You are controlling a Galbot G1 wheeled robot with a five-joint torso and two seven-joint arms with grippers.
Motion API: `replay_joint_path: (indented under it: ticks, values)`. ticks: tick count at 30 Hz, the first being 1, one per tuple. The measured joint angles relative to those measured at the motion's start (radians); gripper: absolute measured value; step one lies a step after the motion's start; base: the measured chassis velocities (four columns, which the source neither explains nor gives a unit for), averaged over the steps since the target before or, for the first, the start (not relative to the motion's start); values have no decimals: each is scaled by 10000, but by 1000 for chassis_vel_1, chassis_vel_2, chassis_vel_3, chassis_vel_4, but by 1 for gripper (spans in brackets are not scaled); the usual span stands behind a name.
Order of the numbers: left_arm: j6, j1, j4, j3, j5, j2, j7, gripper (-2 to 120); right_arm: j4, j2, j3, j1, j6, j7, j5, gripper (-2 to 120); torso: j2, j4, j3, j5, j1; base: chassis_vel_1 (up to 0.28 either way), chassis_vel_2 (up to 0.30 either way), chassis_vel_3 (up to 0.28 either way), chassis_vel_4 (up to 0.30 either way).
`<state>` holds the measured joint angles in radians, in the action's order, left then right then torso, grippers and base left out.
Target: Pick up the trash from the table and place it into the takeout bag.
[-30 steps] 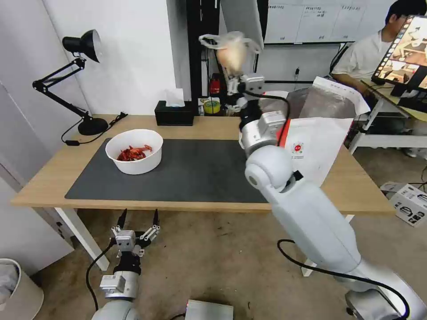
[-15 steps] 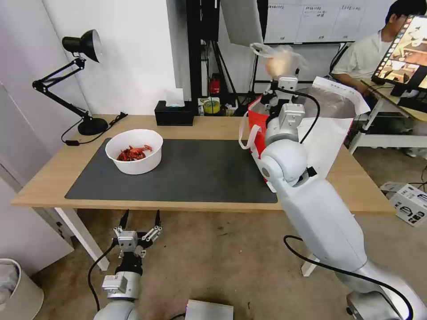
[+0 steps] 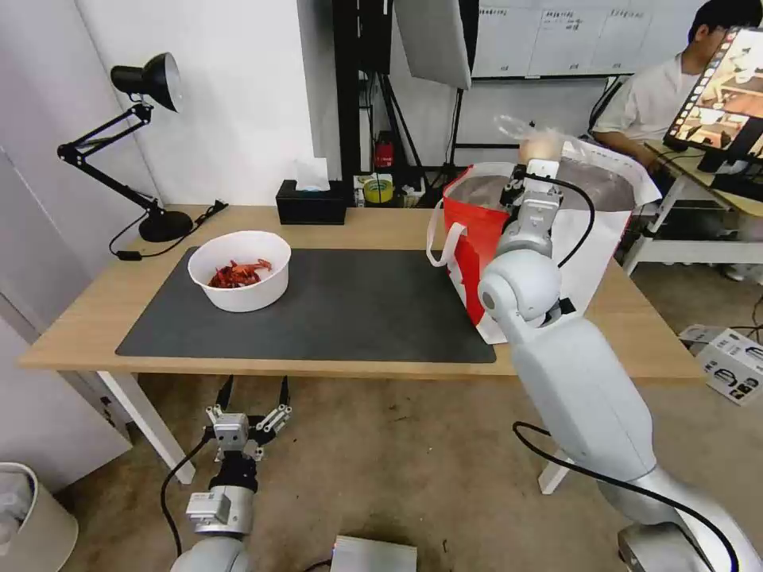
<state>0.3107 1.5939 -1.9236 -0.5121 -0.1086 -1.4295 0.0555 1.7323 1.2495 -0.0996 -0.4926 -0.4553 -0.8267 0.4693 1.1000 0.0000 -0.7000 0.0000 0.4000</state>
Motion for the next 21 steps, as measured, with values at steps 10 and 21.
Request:
replay_joint_path:
  ticks: [10, 21]
  values:
    - [6, -9, 31, 5, 13, -6, -1, 100, 159, -20, -12, 25, -182, -94, 316, 41, 0, 0, 0, 0, 0, 0, 0, 0, 0]
    - [11, -7, 33, 11, 28, -6, -3, 100, 322, -37, 51, 0, -85, -91, 677, 82, 0, -1, 0, 0, 0, 0, 0, 0, 0]
